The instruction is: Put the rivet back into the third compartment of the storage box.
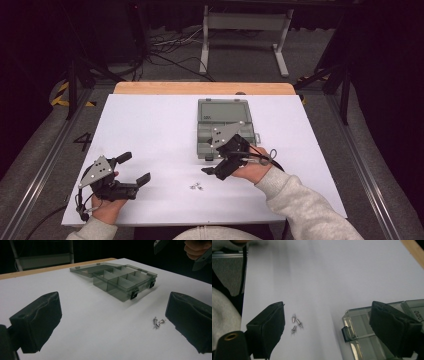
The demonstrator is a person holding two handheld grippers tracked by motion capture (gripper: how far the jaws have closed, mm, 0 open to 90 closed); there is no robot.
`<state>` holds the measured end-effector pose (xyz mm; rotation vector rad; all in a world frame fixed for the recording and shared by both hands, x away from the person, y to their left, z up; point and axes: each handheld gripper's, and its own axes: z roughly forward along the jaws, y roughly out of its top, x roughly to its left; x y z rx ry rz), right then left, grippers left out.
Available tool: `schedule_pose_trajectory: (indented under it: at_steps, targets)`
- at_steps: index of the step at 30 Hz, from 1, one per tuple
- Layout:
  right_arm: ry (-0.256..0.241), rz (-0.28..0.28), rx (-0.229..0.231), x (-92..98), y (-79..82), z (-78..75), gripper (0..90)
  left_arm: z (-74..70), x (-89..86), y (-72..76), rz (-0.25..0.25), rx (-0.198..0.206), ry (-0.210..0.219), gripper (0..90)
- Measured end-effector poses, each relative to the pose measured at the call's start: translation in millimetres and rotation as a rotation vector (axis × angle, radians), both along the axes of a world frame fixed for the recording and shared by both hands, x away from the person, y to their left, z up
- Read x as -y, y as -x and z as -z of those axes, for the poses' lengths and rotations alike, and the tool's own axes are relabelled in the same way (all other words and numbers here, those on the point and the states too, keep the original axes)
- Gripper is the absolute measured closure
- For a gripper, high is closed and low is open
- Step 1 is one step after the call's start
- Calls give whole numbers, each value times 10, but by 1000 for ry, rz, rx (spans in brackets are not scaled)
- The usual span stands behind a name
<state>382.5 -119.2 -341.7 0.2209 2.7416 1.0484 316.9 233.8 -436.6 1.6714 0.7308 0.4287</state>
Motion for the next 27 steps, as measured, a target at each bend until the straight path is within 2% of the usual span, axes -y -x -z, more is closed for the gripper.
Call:
schedule_pose_trajectory:
  at_steps: [3, 7, 10, 14, 16, 24, 27]
  targets:
    - [59, -19, -24, -93, -25, -5, 144, 0, -2, -2, -1, 0, -2, 13]
    - [121, -44, -32, -207, -65, 13, 153, -1, -7, -3, -1, -1, 0, 14]
    - [188, -51, -67, -302, -110, 51, 156, -2, -8, -2, 1, 0, 0, 14]
    - [224, -42, -89, -355, -135, 92, 151, -2, -11, -8, -1, -5, -11, 15]
    - [252, -38, -106, -407, -128, 140, 189, 3, -11, -9, 1, -11, -8, 15]
    - [308, -89, -161, -565, -111, 398, 311, 3, -24, -3, -3, -6, -5, 15]
    - [329, -110, -168, -615, -110, 483, 350, -3, -34, 1, -1, -7, -9, 16]
